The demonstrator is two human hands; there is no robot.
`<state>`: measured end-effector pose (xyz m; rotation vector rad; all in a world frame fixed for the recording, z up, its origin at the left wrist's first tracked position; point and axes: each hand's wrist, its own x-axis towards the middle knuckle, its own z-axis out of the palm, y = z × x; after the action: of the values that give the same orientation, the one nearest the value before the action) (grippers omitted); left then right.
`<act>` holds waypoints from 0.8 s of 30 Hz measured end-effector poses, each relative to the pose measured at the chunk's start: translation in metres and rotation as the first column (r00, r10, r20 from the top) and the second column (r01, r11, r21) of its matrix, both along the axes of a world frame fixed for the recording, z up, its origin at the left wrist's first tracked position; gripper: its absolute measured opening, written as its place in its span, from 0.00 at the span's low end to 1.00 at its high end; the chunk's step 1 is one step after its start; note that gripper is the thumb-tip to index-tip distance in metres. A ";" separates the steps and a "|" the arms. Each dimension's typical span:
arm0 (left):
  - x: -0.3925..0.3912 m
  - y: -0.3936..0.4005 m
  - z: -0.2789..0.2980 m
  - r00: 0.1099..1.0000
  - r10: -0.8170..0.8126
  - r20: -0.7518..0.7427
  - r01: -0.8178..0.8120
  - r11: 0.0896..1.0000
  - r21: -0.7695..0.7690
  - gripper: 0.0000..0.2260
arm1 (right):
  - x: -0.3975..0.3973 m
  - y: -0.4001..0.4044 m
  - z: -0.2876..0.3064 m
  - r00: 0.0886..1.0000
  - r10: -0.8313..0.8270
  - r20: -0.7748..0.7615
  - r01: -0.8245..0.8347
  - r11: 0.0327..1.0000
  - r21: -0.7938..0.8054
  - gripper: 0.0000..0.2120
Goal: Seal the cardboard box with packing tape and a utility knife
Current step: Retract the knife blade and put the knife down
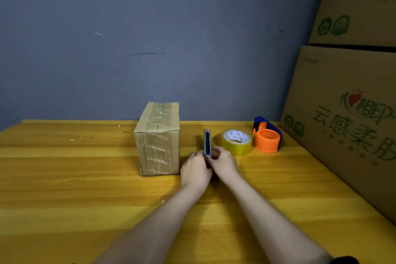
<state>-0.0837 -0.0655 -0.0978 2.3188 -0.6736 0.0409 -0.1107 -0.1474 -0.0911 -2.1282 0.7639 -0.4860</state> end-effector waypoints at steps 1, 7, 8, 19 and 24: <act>0.002 -0.003 -0.001 1.000 0.006 -0.002 -0.006 1.000 0.015 0.19 | 0.003 -0.001 -0.001 1.000 -0.010 -0.020 0.010 1.000 -0.021 0.18; 0.020 -0.014 -0.009 1.000 0.024 -0.009 -0.024 0.999 0.045 0.18 | 0.018 -0.009 -0.009 0.988 -0.060 -0.143 0.035 0.984 -0.176 0.19; 0.022 -0.015 -0.010 1.000 0.025 -0.014 -0.024 0.998 0.058 0.18 | 0.020 -0.010 -0.010 0.985 -0.070 -0.157 0.038 0.979 -0.199 0.19; 0.028 -0.023 -0.018 0.996 0.052 0.070 -0.064 0.981 0.183 0.17 | 0.026 -0.011 -0.014 0.978 -0.088 -0.189 0.022 0.945 -0.327 0.18; 0.021 -0.021 -0.013 0.995 0.055 0.088 -0.074 0.971 0.227 0.18 | 0.021 -0.009 -0.011 0.976 -0.074 -0.202 0.005 0.947 -0.320 0.19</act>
<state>-0.0624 -0.0870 -0.1112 2.5736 -0.6730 0.0917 -0.0897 -0.1567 -0.1018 -2.4996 0.8989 -0.4300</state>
